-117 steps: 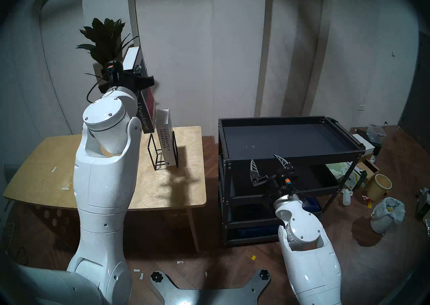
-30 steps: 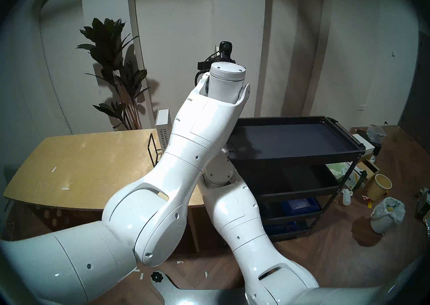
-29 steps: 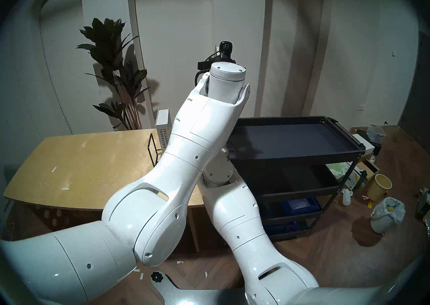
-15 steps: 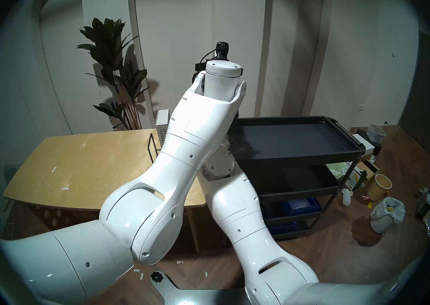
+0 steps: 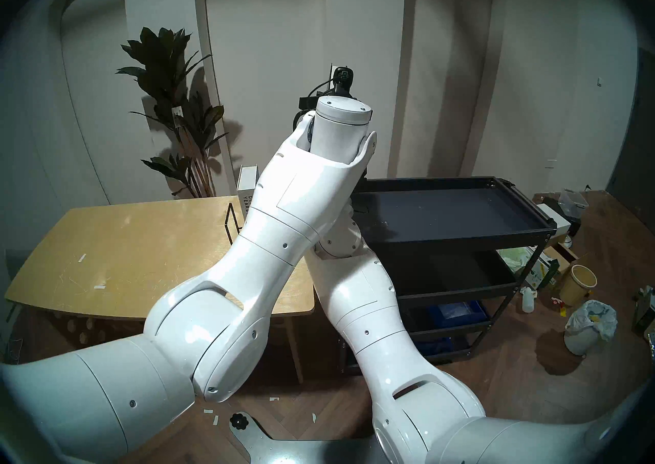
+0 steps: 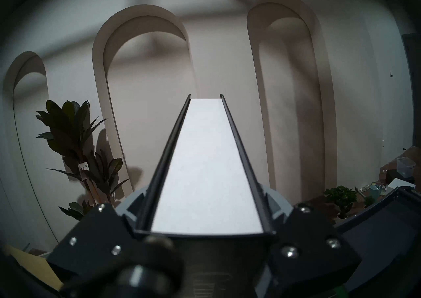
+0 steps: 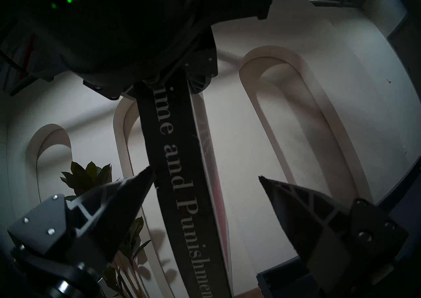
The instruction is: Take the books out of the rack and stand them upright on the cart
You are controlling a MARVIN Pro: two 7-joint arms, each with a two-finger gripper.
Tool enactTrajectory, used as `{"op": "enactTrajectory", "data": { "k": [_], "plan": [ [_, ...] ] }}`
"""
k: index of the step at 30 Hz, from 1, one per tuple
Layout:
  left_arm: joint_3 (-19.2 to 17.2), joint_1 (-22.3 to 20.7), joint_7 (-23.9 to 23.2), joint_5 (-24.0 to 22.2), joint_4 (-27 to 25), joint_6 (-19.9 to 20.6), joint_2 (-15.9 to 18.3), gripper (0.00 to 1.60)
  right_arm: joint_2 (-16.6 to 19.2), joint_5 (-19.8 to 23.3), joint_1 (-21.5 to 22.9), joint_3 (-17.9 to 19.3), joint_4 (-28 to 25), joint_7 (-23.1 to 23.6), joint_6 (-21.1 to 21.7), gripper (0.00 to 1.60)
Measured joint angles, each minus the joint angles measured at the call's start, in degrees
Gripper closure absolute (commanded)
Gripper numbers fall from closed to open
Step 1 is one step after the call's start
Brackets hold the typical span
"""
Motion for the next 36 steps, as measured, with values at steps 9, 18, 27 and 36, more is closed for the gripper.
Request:
{"op": "enactTrajectory", "data": {
  "k": [9, 18, 27, 36],
  "plan": [
    [2.2, 0.0, 0.3, -1.7, -0.4, 0.0, 2.4, 1.60, -0.2, 2.1, 2.4, -0.2, 3.6, 1.0, 0.0, 0.00],
    [2.2, -2.4, 1.1, -3.5, 3.2, -0.2, 2.4, 1.60, -0.9, 3.2, 3.1, -1.3, 3.8, 0.3, 2.4, 0.00],
    [2.0, -5.0, 1.9, -5.4, 7.1, -0.8, 1.6, 1.60, -1.5, 4.3, 3.6, -2.4, 3.8, -1.4, 4.4, 0.00],
    [3.3, -5.6, 2.6, -7.1, 6.4, -0.6, 1.7, 1.60, -1.0, 4.1, 4.7, -2.6, 4.4, -2.5, 4.0, 0.00]
  ]
}}
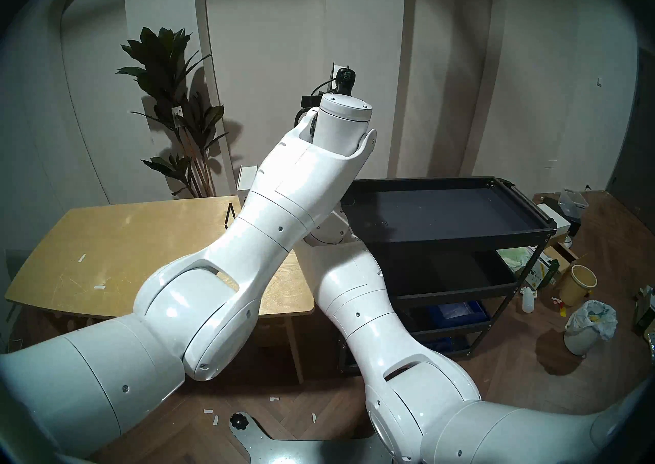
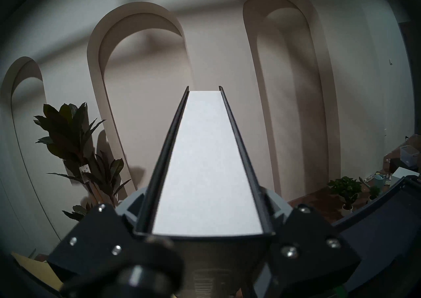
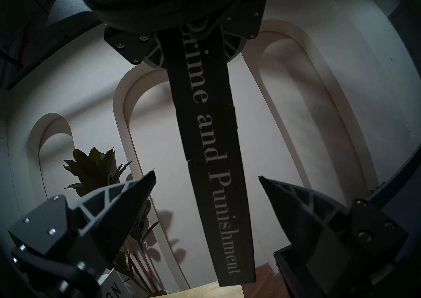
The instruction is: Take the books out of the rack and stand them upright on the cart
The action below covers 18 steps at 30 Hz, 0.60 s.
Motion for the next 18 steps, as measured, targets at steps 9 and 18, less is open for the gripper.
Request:
{"op": "enactTrajectory", "data": {
  "k": [9, 18],
  "plan": [
    [1.2, 0.0, 0.4, -2.7, -1.0, 3.4, 0.4, 1.60, 1.1, -0.7, 1.4, -0.1, 0.9, -0.4, -1.3, 0.00],
    [2.9, 0.3, 1.4, -4.4, -2.7, 5.8, 2.0, 1.60, 1.1, -0.9, 2.2, -0.1, 2.2, -2.4, -2.0, 0.00]
  ]
}}
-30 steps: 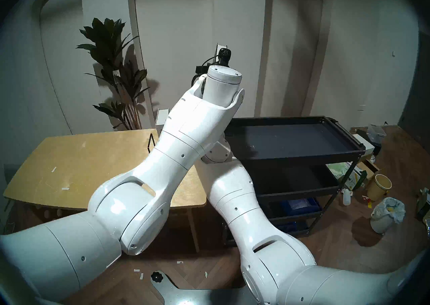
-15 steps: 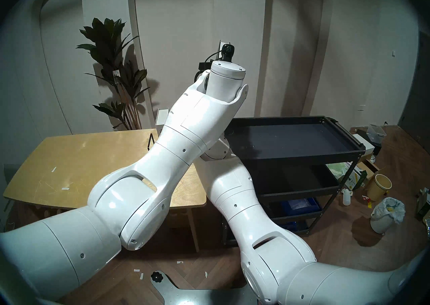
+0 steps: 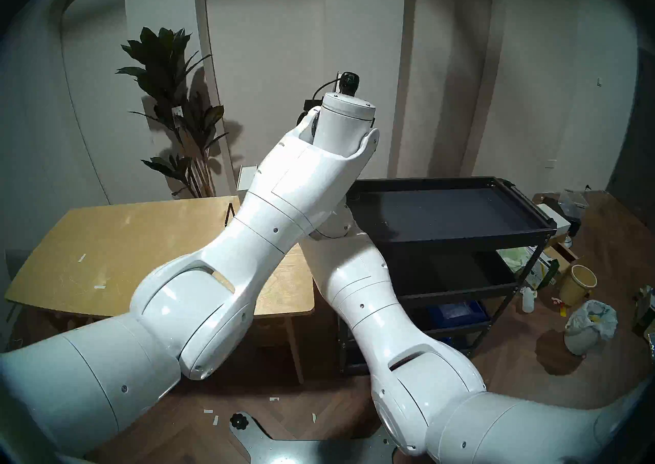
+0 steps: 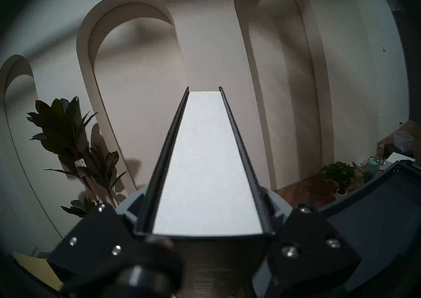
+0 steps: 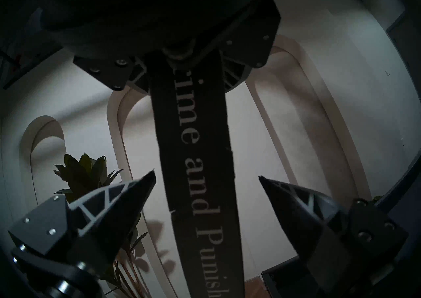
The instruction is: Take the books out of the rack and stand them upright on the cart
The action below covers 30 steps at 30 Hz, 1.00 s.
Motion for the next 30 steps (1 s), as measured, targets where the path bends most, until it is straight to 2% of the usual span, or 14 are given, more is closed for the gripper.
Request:
{"op": "enactTrajectory", "data": {
  "k": [13, 27, 30],
  "plan": [
    [2.2, 1.4, 1.3, -1.6, -3.4, 2.4, 1.3, 1.60, -0.2, 0.0, 2.0, 0.6, 5.2, -1.7, -1.0, 0.00],
    [2.2, 2.5, 2.1, -3.8, -5.3, 4.4, 1.5, 1.60, -0.7, 0.2, 4.7, 0.7, 9.3, -1.0, -2.7, 0.00],
    [2.2, 2.6, 2.3, -4.2, -5.4, 4.6, 1.5, 1.60, -0.8, 0.2, 5.0, 0.7, 9.7, -0.9, -3.0, 0.06]
  ]
}}
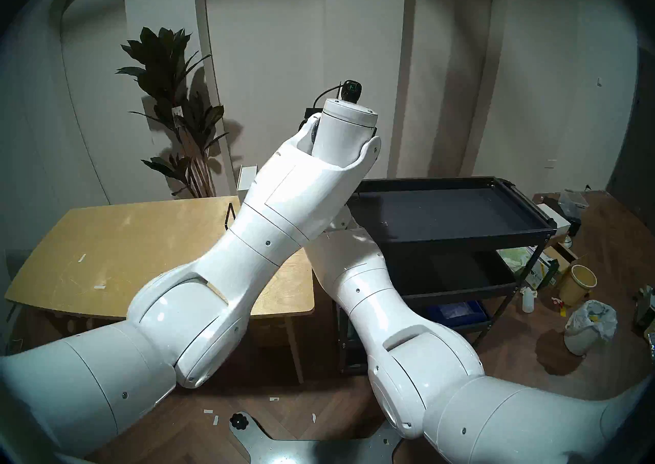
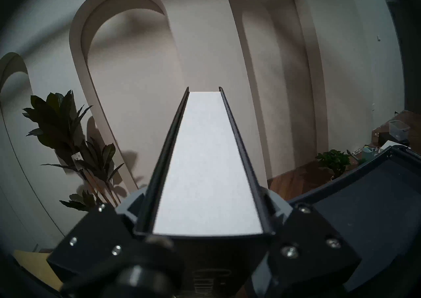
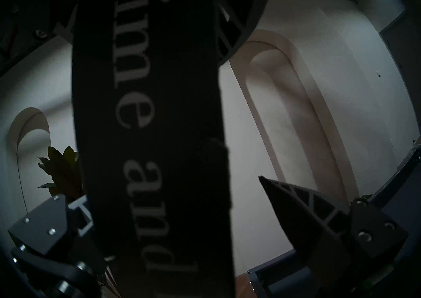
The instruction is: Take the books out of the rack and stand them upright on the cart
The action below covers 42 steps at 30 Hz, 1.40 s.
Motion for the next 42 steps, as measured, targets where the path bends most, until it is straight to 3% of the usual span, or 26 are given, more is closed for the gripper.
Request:
{"op": "enactTrajectory", "data": {
  "k": [1, 3, 6, 8, 9, 10, 11, 12, 13, 28, 36, 42],
  "plan": [
    [0.0, 0.1, 0.1, -0.3, -0.1, 0.1, 0.0, 1.60, 0.0, 0.0, 0.2, 0.0, 0.3, 0.1, -0.2, 0.42],
    [0.0, 0.1, 0.2, -0.5, -0.2, 0.3, 0.1, 1.60, -0.1, 0.1, 0.4, 0.0, 0.6, 0.2, -0.4, 0.51],
    [0.1, 0.2, 0.4, -0.8, -0.4, 0.3, 0.2, 1.60, -0.2, 0.2, 0.7, -0.1, 0.9, 0.3, -0.8, 1.07],
    [0.3, 0.2, 0.6, -1.0, -0.5, 0.3, 0.3, 1.60, -0.2, 0.1, 0.8, -0.1, 1.0, 0.4, -1.0, 1.14],
    [0.3, 0.2, 0.6, -1.0, -0.5, 0.3, 0.3, 1.57, -0.2, 0.1, 0.8, -0.1, 1.1, 0.5, -1.0, 1.35],
    [0.5, 0.2, 0.7, -1.1, -0.5, 0.2, 0.3, 1.41, -0.2, 0.1, 0.8, -0.2, 1.1, 0.5, -1.0, 1.51],
    [0.6, 0.2, 0.8, -1.1, -0.5, 0.1, 0.4, 0.87, -0.2, 0.1, 0.9, -0.2, 1.1, 0.5, -1.1, 1.60],
    [0.8, 0.2, 0.8, -1.2, -0.5, 0.0, 0.4, 0.49, -0.2, 0.0, 0.9, -0.3, 1.1, 0.6, -1.1, 1.60],
    [0.8, 0.1, 0.8, -1.3, -0.5, -0.1, 0.4, 0.00, -0.2, 0.0, 1.0, -0.4, 1.1, 0.6, -1.1, 1.60],
    [2.1, -2.1, -2.0, -1.6, -1.8, -4.0, 1.6, 0.00, 0.2, -1.5, 1.1, -0.5, -1.3, -2.8, 1.8, 1.60],
    [1.7, -4.5, -4.7, -1.5, -7.9, -4.6, 3.1, 0.00, 0.8, -1.9, 1.2, -0.5, -1.3, -4.0, 4.2, 1.60],
    [-1.7, -7.3, -6.9, -1.7, -13.9, -4.8, 4.5, 0.00, 1.7, -2.0, 1.4, -0.2, -1.4, -4.5, 5.7, 1.60]
  ]
}}
